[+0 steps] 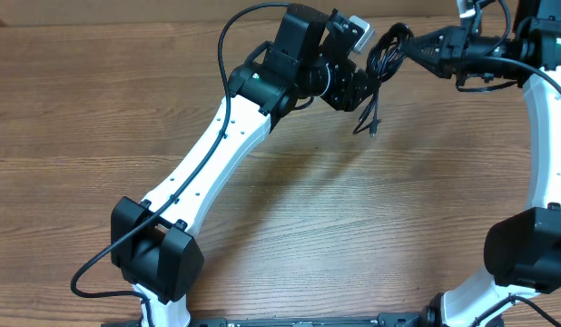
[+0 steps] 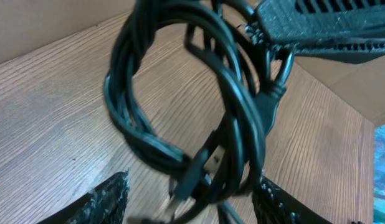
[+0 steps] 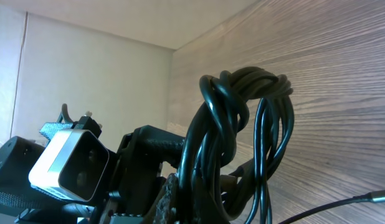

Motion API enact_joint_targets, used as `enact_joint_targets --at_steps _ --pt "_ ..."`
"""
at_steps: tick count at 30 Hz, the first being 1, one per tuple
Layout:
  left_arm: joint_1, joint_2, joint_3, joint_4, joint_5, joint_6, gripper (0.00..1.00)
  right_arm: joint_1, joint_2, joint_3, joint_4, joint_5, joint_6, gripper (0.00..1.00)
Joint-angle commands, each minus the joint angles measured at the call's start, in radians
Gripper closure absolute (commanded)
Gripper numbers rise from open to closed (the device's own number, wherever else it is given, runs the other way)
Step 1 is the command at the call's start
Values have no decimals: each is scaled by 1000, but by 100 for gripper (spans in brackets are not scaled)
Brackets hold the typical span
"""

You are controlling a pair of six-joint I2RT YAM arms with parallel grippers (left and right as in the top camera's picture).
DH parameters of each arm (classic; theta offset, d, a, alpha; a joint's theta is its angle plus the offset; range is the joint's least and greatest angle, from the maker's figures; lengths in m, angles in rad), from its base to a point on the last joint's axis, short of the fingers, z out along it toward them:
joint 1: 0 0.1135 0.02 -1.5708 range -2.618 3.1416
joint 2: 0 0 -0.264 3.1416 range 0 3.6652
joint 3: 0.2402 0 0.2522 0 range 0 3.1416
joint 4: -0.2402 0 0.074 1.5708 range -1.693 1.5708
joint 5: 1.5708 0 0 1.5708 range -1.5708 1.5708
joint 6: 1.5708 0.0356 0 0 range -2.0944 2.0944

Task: Untangle cables

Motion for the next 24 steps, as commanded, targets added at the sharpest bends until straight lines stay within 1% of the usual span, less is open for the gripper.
enact_joint_targets --at_steps 1,2,4,5,6,7,13,19,24 --pt "6 -24 -5 6 24 8 36 17 -38 31 4 -43 -8 96" --pt "6 -24 -5 6 24 8 41 19 -38 31 4 -43 -8 96" --pt "6 -24 -5 6 24 8 71 20 -38 31 4 -43 -8 96" --pt "6 -24 -5 6 24 8 84 20 -38 31 4 -43 -8 96" --pt "6 -24 -5 6 24 8 94 20 -38 31 4 -43 -8 96" --pt "6 -24 -5 6 24 8 96 20 -38 31 4 -43 -8 96" --pt "6 -24 -5 -6 24 9 96 19 -38 31 19 -43 1 96" --pt "6 -24 -5 -44 19 32 94 18 -38 31 57 -44 30 96" --pt "6 -24 -5 -89 -39 51 93 6 -38 31 87 -44 57 96"
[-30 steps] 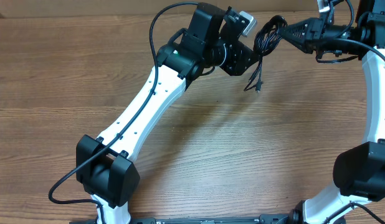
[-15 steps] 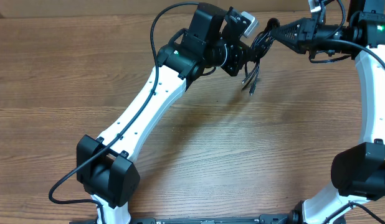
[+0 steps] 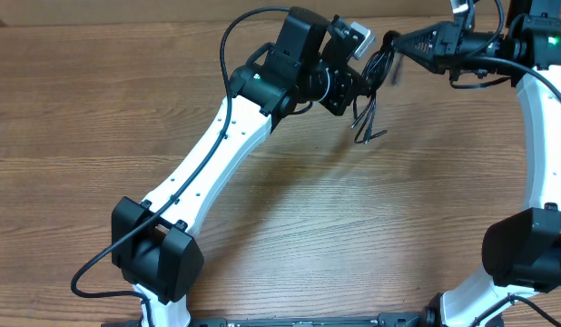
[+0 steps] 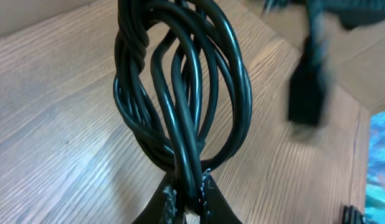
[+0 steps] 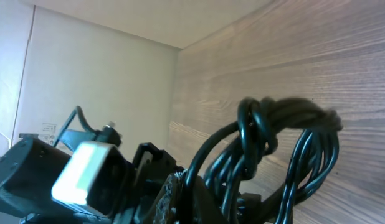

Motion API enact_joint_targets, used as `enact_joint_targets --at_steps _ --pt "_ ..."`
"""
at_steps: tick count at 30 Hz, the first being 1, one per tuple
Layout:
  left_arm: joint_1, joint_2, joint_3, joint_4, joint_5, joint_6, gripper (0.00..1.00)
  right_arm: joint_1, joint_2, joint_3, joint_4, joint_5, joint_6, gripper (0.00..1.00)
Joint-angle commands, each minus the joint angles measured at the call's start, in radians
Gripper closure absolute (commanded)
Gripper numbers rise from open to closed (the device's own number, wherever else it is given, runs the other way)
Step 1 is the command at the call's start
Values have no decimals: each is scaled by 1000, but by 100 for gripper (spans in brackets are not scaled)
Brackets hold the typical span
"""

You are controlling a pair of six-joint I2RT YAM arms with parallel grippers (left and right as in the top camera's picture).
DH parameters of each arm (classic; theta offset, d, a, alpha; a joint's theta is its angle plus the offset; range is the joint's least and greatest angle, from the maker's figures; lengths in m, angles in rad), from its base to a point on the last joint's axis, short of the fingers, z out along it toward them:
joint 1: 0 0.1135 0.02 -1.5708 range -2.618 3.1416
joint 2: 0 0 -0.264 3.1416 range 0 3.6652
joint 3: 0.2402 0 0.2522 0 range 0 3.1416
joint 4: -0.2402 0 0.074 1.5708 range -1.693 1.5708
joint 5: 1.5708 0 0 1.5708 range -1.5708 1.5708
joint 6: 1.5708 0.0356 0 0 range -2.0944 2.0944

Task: Untangle cables

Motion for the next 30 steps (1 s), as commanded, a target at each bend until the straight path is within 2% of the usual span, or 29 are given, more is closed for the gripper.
enact_joint_targets --at_steps 1,15,17,18,23,24,26,28,29,30 --pt "6 -24 -5 -24 -58 29 93 -18 -38 31 16 -35 18 96" --pt "57 -24 -5 -17 -50 24 87 -81 -38 31 7 -3 10 95" --pt "58 -24 -5 -11 -50 23 88 -80 -38 31 7 -2 9 93" --pt "58 -24 -5 -4 -49 23 96 -80 -38 31 7 -2 7 90" --pt "58 -24 -5 20 -25 23 96 -80 -38 31 6 5 6 80" --pt "58 -24 -5 23 -24 23 96 -80 -38 31 6 5 6 75" --pt "58 -24 -5 27 -24 22 96 -80 -38 31 6 17 5 56" --pt "58 -24 -5 28 -24 20 95 -80 -38 31 3 54 5 25" --pt "58 -24 -5 28 -24 19 96 -80 -38 31 -10 127 5 2" --pt "58 -24 -5 28 -24 19 96 -80 -38 31 -19 161 1 0"
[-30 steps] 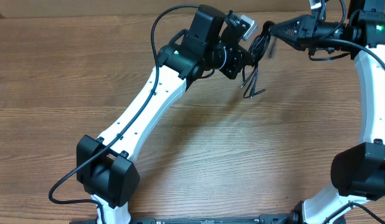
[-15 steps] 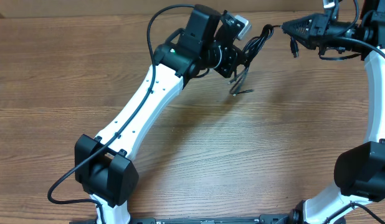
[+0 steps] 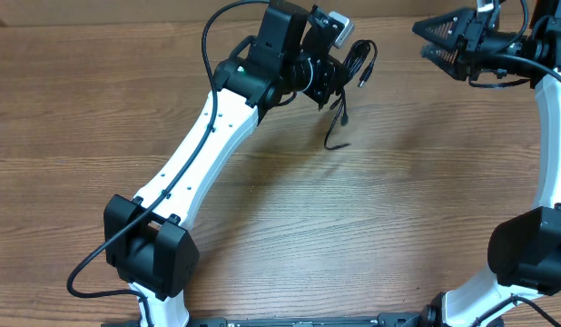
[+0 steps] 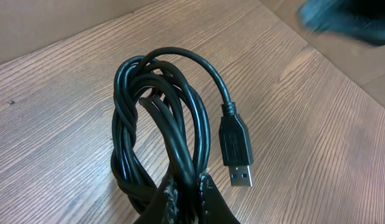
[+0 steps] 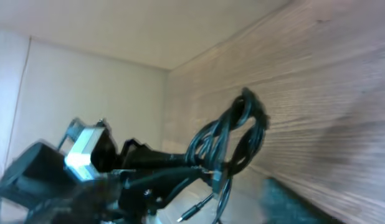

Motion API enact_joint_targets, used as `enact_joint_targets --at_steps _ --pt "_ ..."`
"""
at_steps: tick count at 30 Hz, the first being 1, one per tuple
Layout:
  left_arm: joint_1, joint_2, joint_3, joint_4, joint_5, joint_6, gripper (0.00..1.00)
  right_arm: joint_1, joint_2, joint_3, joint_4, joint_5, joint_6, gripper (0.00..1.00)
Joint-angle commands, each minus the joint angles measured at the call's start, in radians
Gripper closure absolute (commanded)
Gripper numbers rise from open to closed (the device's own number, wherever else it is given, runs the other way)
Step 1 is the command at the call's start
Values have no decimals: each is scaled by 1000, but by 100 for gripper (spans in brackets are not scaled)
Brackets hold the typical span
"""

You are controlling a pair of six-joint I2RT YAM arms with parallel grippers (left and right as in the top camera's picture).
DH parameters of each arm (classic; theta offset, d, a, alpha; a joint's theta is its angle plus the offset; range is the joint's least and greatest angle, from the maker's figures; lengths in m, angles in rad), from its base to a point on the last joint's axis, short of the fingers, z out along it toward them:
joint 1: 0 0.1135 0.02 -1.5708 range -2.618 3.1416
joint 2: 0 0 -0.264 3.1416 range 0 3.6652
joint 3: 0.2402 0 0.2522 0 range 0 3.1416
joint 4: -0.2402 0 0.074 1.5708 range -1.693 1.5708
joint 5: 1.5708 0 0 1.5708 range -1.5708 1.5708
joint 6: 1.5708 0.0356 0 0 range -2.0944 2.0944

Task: Untangle cables

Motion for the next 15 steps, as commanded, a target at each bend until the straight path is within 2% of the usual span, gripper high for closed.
enact_joint_targets --at_steps 1,6,9,11,15 --pt "-1 -24 -5 11 20 9 96 -3 -38 29 -29 158 -27 0" --pt "-1 -24 -4 41 31 -22 96 3 -38 29 -120 288 -89 0" --pt "-1 -24 -4 84 113 -30 96 24 -38 29 -172 329 -140 0" --pt "0 -24 -4 124 185 -63 96 54 -38 29 -202 444 -143 0" --pt "0 -24 -4 133 256 -69 96 77 -38 29 -211 516 -143 0"
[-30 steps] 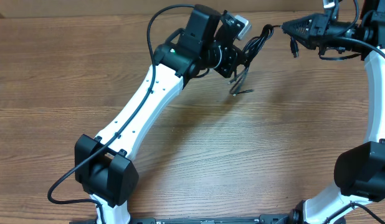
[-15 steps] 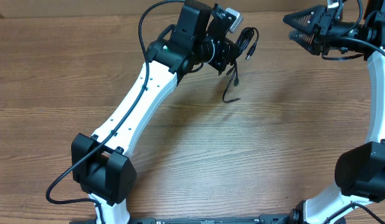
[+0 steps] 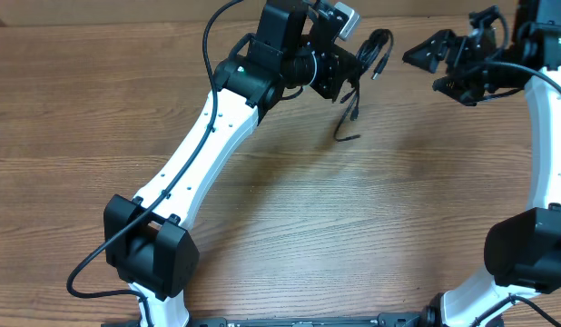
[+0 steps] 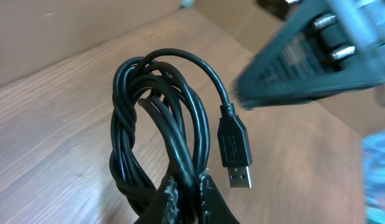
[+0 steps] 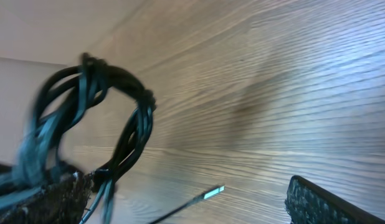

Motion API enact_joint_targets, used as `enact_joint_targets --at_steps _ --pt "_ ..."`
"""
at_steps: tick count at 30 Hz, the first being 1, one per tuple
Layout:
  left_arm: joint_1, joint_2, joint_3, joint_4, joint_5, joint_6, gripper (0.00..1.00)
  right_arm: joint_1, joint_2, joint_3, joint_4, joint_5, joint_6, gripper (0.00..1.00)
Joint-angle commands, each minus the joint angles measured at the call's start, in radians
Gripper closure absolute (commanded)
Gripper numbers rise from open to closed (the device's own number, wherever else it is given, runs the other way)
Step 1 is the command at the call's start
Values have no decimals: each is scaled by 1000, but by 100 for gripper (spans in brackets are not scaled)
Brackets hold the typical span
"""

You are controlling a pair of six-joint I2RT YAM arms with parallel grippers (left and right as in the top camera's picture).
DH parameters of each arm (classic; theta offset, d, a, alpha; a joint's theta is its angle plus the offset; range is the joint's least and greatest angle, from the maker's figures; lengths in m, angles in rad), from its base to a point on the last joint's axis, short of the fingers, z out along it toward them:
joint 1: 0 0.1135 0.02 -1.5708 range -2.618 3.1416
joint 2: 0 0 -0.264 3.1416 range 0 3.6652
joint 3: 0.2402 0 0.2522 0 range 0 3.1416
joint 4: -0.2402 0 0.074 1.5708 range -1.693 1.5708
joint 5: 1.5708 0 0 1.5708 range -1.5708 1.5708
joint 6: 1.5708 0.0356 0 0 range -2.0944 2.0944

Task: Untangle cables

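Observation:
A black USB cable bundle (image 3: 373,45) (image 4: 161,124) hangs coiled and twisted above the table. My left gripper (image 3: 353,62) (image 4: 189,199) is shut on its lower strands. The USB plug (image 4: 237,149) dangles free beside the coil, and a loose end (image 3: 344,134) trails down to the table. My right gripper (image 3: 421,71) (image 5: 186,205) stands open to the right of the bundle and apart from it. In the right wrist view the coil (image 5: 111,93) is at upper left and a thin connector tip (image 5: 212,191) lies between the fingers.
The wooden table (image 3: 371,209) stretches under both arms. The left arm's white links (image 3: 208,136) cross the left middle, and the right arm (image 3: 544,136) runs along the right edge. A pale wall or board borders the far side.
The left gripper has shifted a little right with the bundle. The right gripper, still open, is lower and closer to the bundle, which looms larger in the right wrist view.
At first the right gripper pinched the bundle with the left gripper's fingers open around it. Then the left was shut on the strands. Later the right had let go and stood off to the right. Now the two are near each other again.

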Motion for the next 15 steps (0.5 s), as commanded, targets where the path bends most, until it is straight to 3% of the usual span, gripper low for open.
enact_joint_targets --at_steps 1,11,15 --pt "2 -24 -3 14 140 -29 96 21 -38 28 -1 112 -33 0" --pt "94 -24 -3 15 372 -80 96 22 -38 28 -1 104 -50 0" --pt "162 -24 -3 15 497 -82 96 22 -38 28 -1 -10 -98 0"
